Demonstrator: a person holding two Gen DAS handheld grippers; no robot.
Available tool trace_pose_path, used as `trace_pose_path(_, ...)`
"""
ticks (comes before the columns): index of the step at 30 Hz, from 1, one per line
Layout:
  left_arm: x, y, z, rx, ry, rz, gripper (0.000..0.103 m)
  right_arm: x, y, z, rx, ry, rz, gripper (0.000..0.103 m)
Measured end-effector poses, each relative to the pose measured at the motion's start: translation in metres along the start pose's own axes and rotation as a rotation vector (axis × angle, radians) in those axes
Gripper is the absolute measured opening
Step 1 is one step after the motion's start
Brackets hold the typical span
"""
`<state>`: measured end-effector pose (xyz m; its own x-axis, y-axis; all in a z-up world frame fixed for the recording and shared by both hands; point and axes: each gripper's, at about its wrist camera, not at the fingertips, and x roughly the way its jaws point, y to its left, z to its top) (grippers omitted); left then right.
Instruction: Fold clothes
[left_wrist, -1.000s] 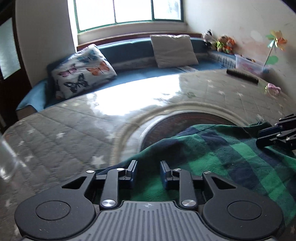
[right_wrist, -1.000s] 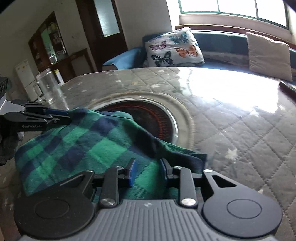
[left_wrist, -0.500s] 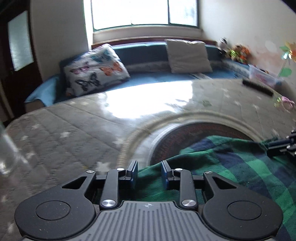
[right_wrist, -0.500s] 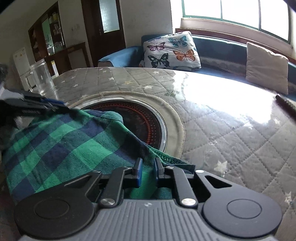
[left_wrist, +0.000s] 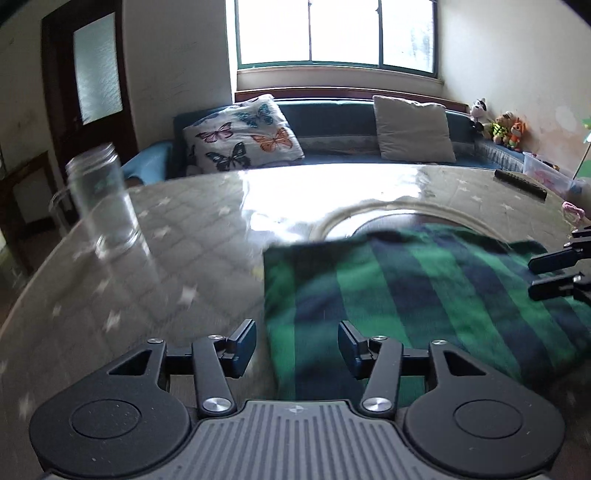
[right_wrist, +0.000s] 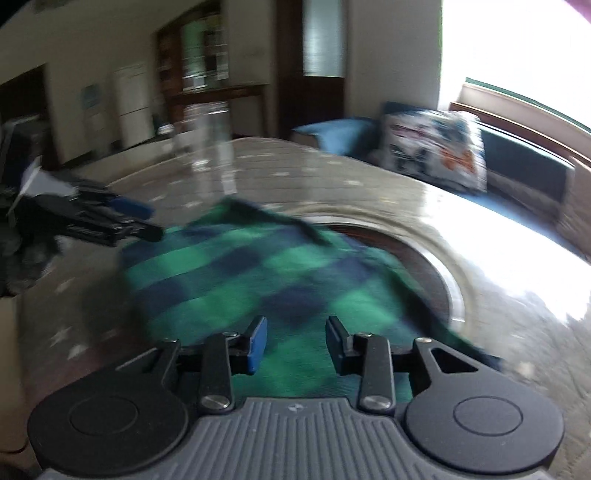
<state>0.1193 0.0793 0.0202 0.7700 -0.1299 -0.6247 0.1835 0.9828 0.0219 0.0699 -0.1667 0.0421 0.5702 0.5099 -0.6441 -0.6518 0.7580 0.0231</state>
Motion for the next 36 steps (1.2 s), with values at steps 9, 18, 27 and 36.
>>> trace_pose_path(9, -0.008, 0.007, -0.028, -0.098, 0.040, -0.035, 0.047, 0.002, 0.060, -0.024, -0.182, 0.067, 0.070, 0.039)
trace_pose_path(18, -0.017, -0.001, -0.041, -0.130, 0.067, -0.113, 0.018, -0.007, 0.055, -0.040, -0.176, 0.101, 0.043, 0.004)
trace_pose_path(27, -0.056, -0.021, -0.065, -0.044, 0.093, -0.158, 0.016, -0.043, 0.040, -0.063, -0.141, 0.156, 0.084, 0.002)
trace_pose_path(36, -0.067, -0.015, -0.033, -0.067, -0.049, -0.109, 0.019, -0.053, -0.001, -0.045, 0.079, 0.025, -0.021, 0.019)
